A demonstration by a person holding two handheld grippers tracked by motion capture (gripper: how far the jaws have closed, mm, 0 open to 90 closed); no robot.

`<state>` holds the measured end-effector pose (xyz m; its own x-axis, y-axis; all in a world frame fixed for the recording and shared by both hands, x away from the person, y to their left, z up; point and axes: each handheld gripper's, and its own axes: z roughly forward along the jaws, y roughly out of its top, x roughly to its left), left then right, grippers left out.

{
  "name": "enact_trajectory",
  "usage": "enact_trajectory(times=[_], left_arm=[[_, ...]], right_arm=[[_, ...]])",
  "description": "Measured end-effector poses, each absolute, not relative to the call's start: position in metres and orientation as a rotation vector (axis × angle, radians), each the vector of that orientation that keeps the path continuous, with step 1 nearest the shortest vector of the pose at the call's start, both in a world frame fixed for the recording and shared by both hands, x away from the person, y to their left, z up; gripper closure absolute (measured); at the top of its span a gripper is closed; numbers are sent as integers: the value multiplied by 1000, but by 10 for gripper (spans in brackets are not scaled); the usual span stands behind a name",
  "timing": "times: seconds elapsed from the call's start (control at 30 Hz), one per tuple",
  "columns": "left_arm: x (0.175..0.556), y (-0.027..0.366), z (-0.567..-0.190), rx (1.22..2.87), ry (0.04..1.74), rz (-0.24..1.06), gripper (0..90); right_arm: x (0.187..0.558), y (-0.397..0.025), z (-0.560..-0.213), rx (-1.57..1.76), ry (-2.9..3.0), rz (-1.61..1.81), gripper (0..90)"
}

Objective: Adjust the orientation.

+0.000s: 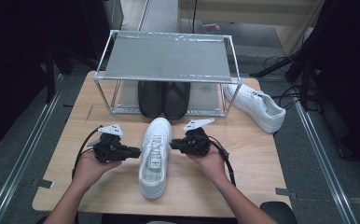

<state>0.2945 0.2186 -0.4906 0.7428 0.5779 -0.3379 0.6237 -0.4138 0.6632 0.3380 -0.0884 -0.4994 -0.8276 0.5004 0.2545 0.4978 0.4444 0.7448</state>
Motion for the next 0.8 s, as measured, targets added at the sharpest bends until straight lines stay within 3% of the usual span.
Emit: enact_trajectory(times=[0.07,0.27,0.47,0.8], left_arm=[[296,220,-491,2121,904,-57,744],[304,223,-493,2103,923,-28,565],[311,223,-493,2080,904,14,497],[323,222,-494,2080,899,28,445]], right_arm=[[339,-95,-498,948,2667,1384,739],[340,-117,-493,968,2608,1404,724],[342,-137,-493,1040,2571,1427,605],[342,-169,-491,1062,2490,1400,537]])
